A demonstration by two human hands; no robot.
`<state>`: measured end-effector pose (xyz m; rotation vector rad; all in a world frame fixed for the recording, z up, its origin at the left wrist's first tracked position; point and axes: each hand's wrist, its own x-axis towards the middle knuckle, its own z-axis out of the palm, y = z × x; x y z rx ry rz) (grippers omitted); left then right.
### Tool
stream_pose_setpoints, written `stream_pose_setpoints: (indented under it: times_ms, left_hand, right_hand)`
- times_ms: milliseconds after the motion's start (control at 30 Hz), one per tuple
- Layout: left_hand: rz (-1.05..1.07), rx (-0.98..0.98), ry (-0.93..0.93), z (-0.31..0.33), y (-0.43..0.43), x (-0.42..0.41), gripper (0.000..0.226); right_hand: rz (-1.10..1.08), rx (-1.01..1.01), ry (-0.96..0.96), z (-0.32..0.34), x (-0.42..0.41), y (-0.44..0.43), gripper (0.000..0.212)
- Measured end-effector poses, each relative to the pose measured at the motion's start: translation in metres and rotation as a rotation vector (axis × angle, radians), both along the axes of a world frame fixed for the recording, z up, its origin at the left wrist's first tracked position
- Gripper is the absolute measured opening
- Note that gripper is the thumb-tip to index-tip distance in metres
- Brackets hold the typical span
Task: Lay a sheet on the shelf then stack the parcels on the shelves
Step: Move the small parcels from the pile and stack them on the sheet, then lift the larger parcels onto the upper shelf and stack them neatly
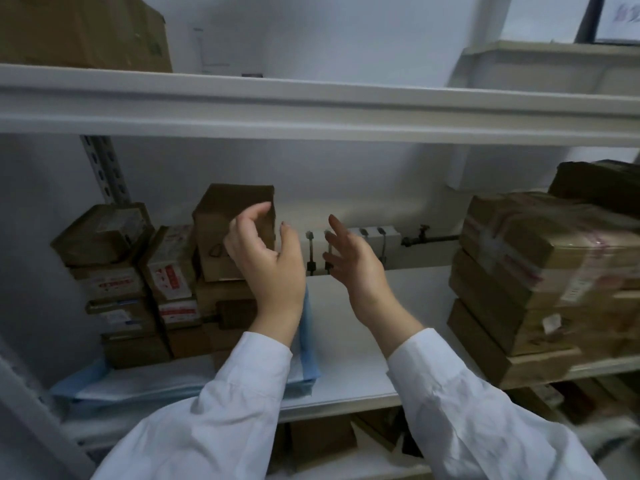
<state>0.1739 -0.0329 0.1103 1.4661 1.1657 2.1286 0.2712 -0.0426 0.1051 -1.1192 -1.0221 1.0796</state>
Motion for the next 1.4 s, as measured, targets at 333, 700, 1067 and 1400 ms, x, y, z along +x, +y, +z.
stream_pose_setpoints:
  times_ms: [333, 700, 1067, 1400]
  left_hand:
    - [-0.175, -0.216, -0.212, -0.016, -0.050, 0.139, 0.017]
    - [-0.548, -0.713, -0.422, -0.007, -0.065, 0.247, 0.011]
    - [-0.742, -0.938, -0.284, 0.008, -0.074, 0.321, 0.059]
    - [-0.816, -0.962, -0.150, 0.003, -0.072, 0.341, 0.072]
  right_hand:
    - [0.026, 0.041, -0.192, 0.000, 0.135, -0.064, 0.037]
    - [-0.093, 0.142, -0.218, 0.006, 0.228, -0.082, 0.032]
    - [-0.801, 0.033, -0.534, 0.008, 0.315, -0.090, 0.056]
    - [-0.771, -0.256, -0.437, 0.003, 0.357, -0.077, 0.078]
